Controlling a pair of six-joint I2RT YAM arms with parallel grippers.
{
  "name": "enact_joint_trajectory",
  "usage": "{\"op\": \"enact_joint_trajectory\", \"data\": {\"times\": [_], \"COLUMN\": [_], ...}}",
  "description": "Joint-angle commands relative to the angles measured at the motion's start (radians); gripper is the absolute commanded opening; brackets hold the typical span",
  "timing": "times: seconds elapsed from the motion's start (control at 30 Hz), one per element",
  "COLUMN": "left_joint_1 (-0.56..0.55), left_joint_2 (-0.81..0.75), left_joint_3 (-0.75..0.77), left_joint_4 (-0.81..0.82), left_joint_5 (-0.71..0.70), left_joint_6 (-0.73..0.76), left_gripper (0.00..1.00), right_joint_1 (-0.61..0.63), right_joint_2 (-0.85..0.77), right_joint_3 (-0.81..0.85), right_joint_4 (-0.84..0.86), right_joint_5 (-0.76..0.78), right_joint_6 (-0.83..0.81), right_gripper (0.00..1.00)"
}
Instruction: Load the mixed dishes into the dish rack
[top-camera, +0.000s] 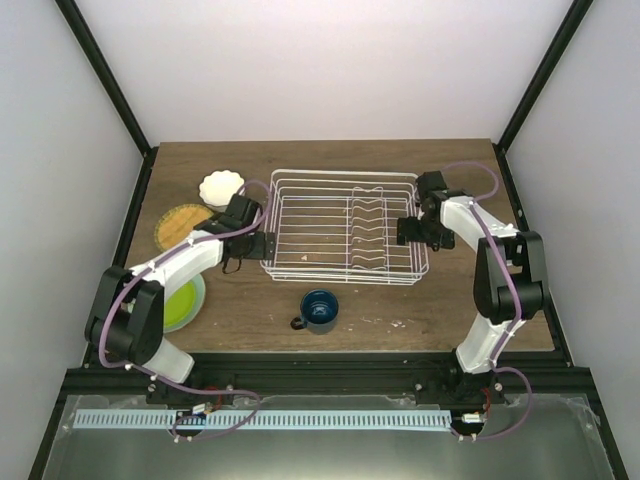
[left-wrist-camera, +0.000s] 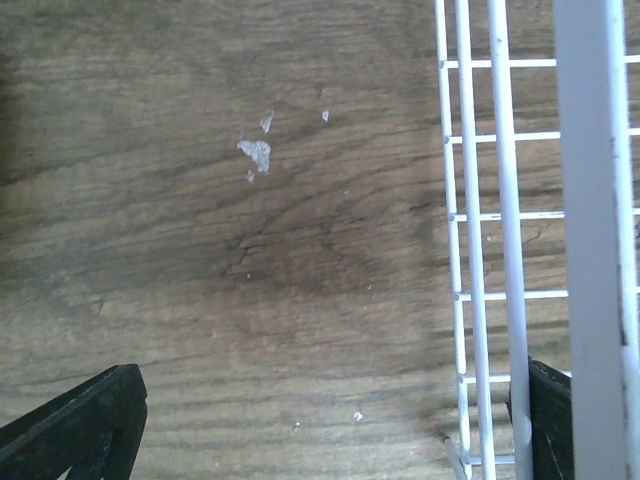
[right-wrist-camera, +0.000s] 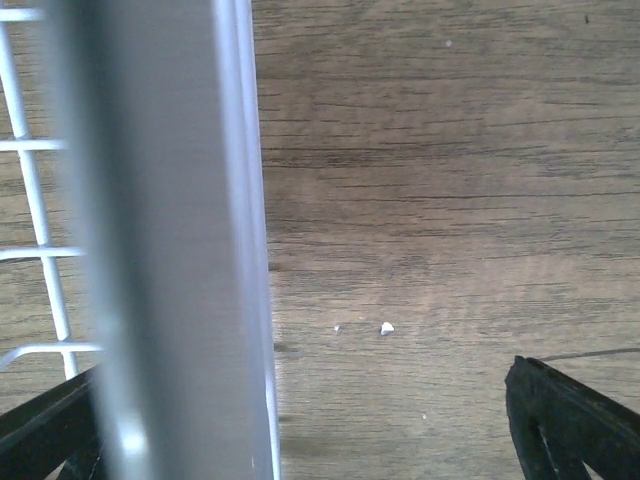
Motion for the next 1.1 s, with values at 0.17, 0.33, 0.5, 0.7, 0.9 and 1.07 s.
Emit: {"op": "enact_joint_trajectory", "data": {"times": [0.17, 0.33, 0.5, 0.7, 0.9, 1.07], "left_joint_1": [0.011, 0.018, 0.035, 0.043, 0.046, 0.053], "left_joint_2": [-0.095, -0.119, -0.124, -0.146, -0.169, -0.211], "left_joint_3": [-0.09, -0.112, -0.116, -0.127, -0.156, -0.191], "left_joint_4": [-0.056, -0.066, -0.068, -0.082, -0.106, -0.108], "left_joint_5": [-0.032, -0.049, -0.074, -0.083, -0.083, -0.068], "left_joint_6": [-0.043, -0.049, -0.047, -0.029, -0.027, -0.04], "left_gripper": [1.0, 1.0, 1.0, 1.0, 1.0, 1.0], "right_joint_1": [0.044, 0.076, 0.101, 0.139, 0.164, 0.176], "right_joint_2": [0.063, 0.067, 0.061, 0.047, 0.028, 0.011], "right_joint_3": [0.052, 0.058, 0.031, -0.013, -0.05, -0.093], "right_joint_4": [-0.019, -0.032, -0.037, -0.036, -0.042, -0.046], "right_joint_5": [-0.012, -0.006, -0.023, -0.032, -0.03, -0.028], "right_joint_6": [-0.001, 0.008, 0.031, 0.06, 0.082, 0.095], "right_gripper": [1.0, 1.0, 1.0, 1.0, 1.0, 1.0]}}
